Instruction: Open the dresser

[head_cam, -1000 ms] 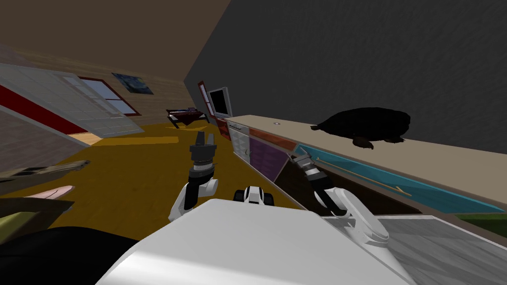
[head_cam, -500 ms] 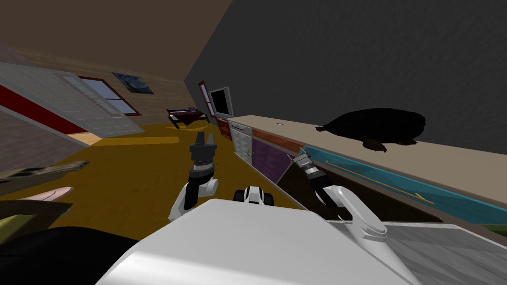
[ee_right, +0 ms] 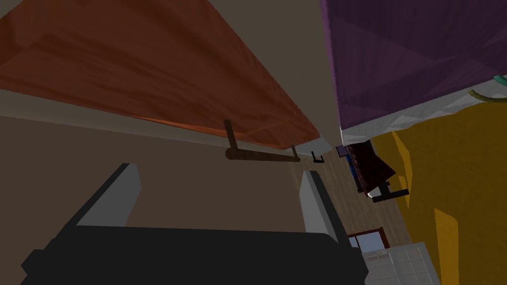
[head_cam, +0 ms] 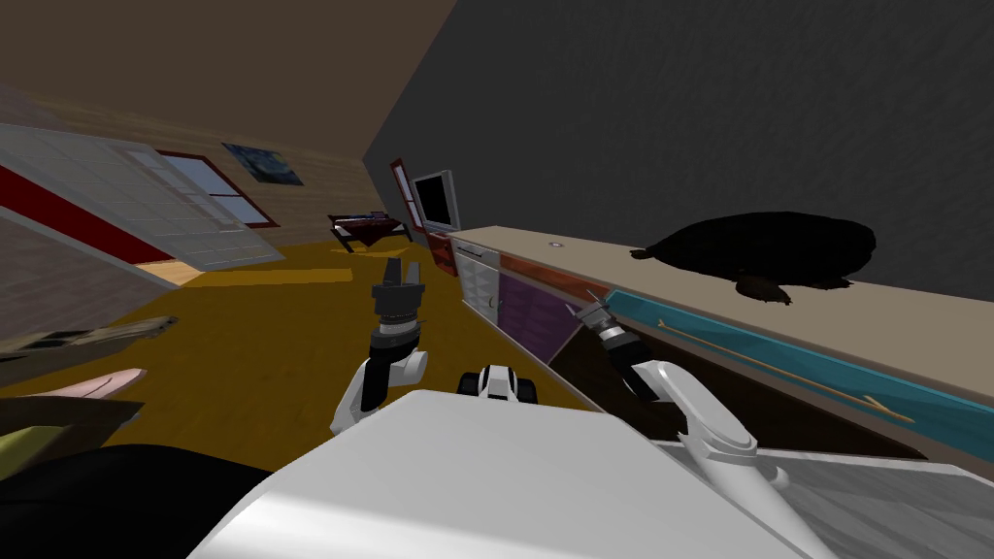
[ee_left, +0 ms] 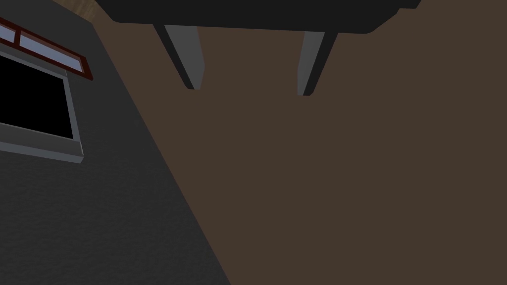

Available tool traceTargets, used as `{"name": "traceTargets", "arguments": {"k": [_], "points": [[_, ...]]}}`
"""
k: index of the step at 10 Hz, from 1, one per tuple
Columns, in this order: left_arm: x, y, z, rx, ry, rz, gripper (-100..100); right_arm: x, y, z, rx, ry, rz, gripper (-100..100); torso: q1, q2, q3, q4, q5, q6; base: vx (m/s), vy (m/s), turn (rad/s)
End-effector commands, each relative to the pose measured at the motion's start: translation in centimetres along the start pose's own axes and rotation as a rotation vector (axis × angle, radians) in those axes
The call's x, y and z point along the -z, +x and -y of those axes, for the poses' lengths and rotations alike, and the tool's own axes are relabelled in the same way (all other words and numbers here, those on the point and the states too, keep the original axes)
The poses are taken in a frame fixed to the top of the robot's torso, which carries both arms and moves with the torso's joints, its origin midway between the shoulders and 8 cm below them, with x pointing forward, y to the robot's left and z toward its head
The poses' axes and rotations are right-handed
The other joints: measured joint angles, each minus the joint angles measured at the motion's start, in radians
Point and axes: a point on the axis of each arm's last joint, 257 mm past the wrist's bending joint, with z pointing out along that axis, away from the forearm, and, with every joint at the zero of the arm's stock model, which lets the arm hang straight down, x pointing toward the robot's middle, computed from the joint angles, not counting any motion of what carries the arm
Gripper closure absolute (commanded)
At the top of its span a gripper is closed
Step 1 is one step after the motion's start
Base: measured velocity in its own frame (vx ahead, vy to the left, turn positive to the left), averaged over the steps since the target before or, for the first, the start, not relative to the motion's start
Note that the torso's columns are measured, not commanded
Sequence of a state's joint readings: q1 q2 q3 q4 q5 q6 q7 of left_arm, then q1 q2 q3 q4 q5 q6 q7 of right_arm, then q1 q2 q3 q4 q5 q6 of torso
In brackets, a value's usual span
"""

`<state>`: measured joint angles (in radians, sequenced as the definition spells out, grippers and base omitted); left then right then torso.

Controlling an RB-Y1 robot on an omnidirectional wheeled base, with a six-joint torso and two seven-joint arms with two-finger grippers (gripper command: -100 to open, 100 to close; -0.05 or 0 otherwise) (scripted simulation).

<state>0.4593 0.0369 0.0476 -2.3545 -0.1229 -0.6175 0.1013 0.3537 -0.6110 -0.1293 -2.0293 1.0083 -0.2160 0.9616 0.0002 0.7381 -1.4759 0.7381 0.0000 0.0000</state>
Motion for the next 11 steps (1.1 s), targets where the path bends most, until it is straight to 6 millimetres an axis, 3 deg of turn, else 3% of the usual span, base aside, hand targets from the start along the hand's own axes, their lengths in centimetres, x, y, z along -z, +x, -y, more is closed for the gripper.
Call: {"name": "traceTargets", "arguments": {"k": [1,4,7,8,11], "points": [[0.0,0.0,0.0,0.000,0.000,0.000,0,-0.2,1.2,0.1,0.127,-0.015,-0.024,-100,0.000,-0.001,0.000,0.000,0.000,0.000,0.034,0.077,0.001],[0.0,0.0,0.0,0.000,0.000,0.000,0,-0.4,2.3,0.2,0.253,-0.029,-0.045,-100,-0.001,0.000,0.000,0.000,0.000,0.000,0.042,0.072,-0.004],[0.0,0.0,0.0,0.000,0.000,0.000,0,-0.3,2.2,0.6,0.231,-0.027,-0.040,-100,0.000,-0.002,-0.001,0.000,0.000,0.000,0.052,0.043,0.003],[0.0,0.0,0.0,0.000,0.000,0.000,0,-0.3,2.2,0.8,0.229,-0.026,-0.041,100,-0.001,0.000,-0.001,0.000,0.000,0.000,0.008,0.006,0.001],[0.0,0.0,0.0,0.000,0.000,0.000,0,-0.1,1.8,1.0,0.230,-0.026,-0.033,100,-0.001,0.000,0.001,-0.004,-0.003,-0.001,-0.113,0.085,-0.020]]}}
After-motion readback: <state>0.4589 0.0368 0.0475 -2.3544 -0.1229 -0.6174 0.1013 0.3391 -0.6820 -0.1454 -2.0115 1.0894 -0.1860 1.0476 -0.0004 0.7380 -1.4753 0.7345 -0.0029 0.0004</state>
